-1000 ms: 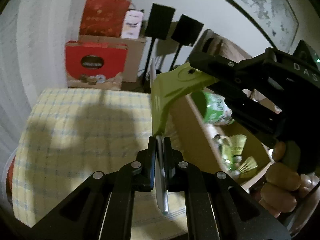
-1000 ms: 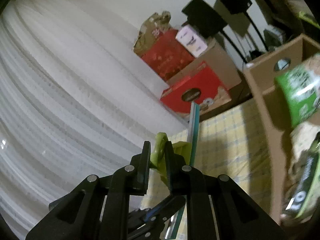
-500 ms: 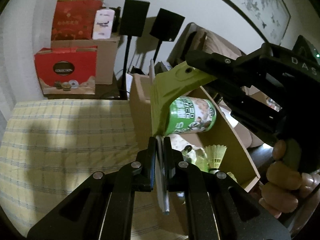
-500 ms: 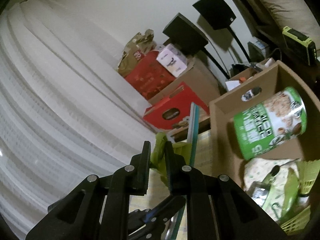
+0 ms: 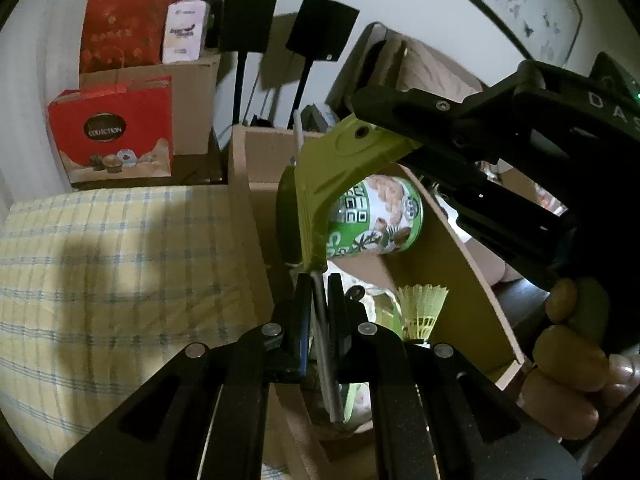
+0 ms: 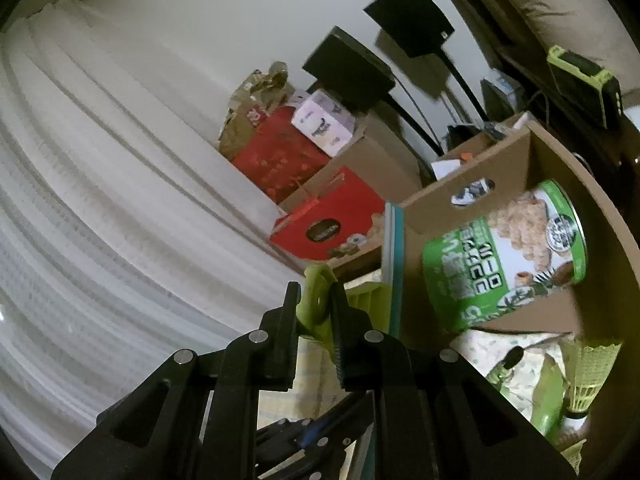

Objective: Organize objects
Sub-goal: 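Lower the green scraper into the cardboard box and open both grippers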

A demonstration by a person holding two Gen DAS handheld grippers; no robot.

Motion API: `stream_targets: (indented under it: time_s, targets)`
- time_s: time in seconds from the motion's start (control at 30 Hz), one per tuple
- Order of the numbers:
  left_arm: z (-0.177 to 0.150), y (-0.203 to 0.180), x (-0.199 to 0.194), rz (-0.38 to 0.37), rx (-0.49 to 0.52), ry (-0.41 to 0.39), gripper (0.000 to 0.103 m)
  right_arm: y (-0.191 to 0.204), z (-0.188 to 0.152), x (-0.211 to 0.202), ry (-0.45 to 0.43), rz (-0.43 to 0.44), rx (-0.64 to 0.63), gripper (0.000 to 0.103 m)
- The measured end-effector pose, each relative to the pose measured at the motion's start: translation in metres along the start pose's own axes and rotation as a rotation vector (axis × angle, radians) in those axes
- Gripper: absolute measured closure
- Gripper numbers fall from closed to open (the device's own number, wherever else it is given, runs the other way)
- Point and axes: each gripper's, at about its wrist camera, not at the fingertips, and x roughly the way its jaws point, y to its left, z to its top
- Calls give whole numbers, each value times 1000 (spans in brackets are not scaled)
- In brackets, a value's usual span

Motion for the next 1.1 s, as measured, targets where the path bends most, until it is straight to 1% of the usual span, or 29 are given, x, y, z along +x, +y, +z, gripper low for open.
stream_targets:
  time_s: [0.13,0.17,0.23,0.33,0.5,0.6,0.73,0.8,0.87,0.93,1.0,1.07,1.1]
  targets:
    - [-7,-2,12,14,8,26,96,-18,-4,2,13,4,32,90]
    - [-9,-2,15,25,12,25,96,-22,-6,2,16,17,42,90]
    - [-11,-4,18,43,19,26,97,-30,-9,3,24,9,56,90]
    - [-13,-5,26,48,21,42,97,-46,-15,6,34,3,95,90]
    - [-14,-7,29,49,31,47,97,-72,-24,10,44,-19,149,90]
    - [-16,-7,27,48,32,49,97,-78,-27,12,51,-19,164,90]
    - [-15,-3,22,44,27,50,97,-76,-23,9,34,-61,148,90]
    - [-14,-1,19,44,25,45,96,-80,-20,6,25,-109,156,90]
    - [-13,-1,16,49,33,43,96,-85,-20,3,24,-138,163,90]
    - [-12,-1,12,59,48,38,93,-87,-20,-2,21,-150,166,90]
    - [-12,1,7,57,50,29,85,-85,-21,-8,17,-172,144,90]
    - [-11,5,2,50,46,25,80,-83,-22,-12,19,-185,126,90]
    - [-12,7,-2,49,47,22,75,-79,-23,-14,21,-194,110,87]
